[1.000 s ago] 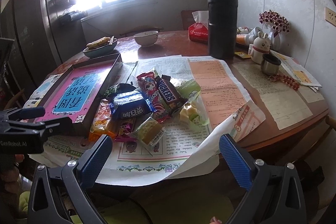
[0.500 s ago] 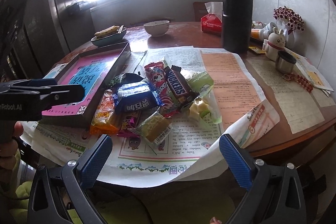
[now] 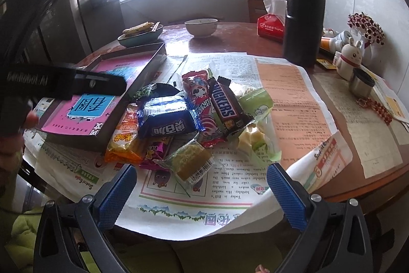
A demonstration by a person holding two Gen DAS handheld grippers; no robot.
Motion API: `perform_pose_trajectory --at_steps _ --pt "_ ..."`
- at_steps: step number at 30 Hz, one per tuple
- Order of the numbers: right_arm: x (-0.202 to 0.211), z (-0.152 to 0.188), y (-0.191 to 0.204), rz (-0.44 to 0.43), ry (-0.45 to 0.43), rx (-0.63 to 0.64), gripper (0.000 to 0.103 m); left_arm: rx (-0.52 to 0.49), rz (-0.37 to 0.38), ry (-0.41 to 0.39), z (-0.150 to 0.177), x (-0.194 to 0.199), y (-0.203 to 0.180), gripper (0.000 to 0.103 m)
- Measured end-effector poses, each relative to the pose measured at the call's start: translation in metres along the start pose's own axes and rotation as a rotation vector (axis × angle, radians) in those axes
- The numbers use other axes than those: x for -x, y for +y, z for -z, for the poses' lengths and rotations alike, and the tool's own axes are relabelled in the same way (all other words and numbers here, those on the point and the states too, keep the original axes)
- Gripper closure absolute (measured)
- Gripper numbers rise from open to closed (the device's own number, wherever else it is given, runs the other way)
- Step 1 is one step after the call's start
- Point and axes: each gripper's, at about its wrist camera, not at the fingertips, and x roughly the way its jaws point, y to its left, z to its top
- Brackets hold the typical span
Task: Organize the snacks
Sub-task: 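Move the left tool to the black packet while the right tool approaches the clear cake packet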
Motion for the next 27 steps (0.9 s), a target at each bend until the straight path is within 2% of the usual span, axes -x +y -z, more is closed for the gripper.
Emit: perform_pose_trajectory --at_steps 6,8,9,11,18,27 --pt "-0.006 -0.003 -0.005 -0.019 0.008 0.001 0.0 -0.048 -0.018 0.061 -0.03 -0.017 0.004 0.008" --pt "-0.008 -0.004 -0.006 -0.033 0.011 -0.001 0.0 -0.078 -0.001 0.093 -0.037 -0.025 0.0 0.019" --pt "-0.009 -0.004 -0.006 -0.041 0.015 -0.001 0.001 -0.095 0.01 0.11 -0.041 -0.029 -0.003 0.031" --pt "-0.011 -0.005 -0.007 -0.052 0.021 0.004 0.004 -0.116 0.023 0.16 -0.047 -0.042 -0.008 0.037" --pt "-0.021 -0.008 -0.004 -0.061 0.048 0.066 0.011 -0.121 0.011 0.222 -0.055 -0.067 -0.008 0.04" --pt "-0.034 -0.01 0.008 -0.047 0.074 0.165 0.028 -0.131 -0.003 0.243 -0.061 -0.081 -0.013 0.043"
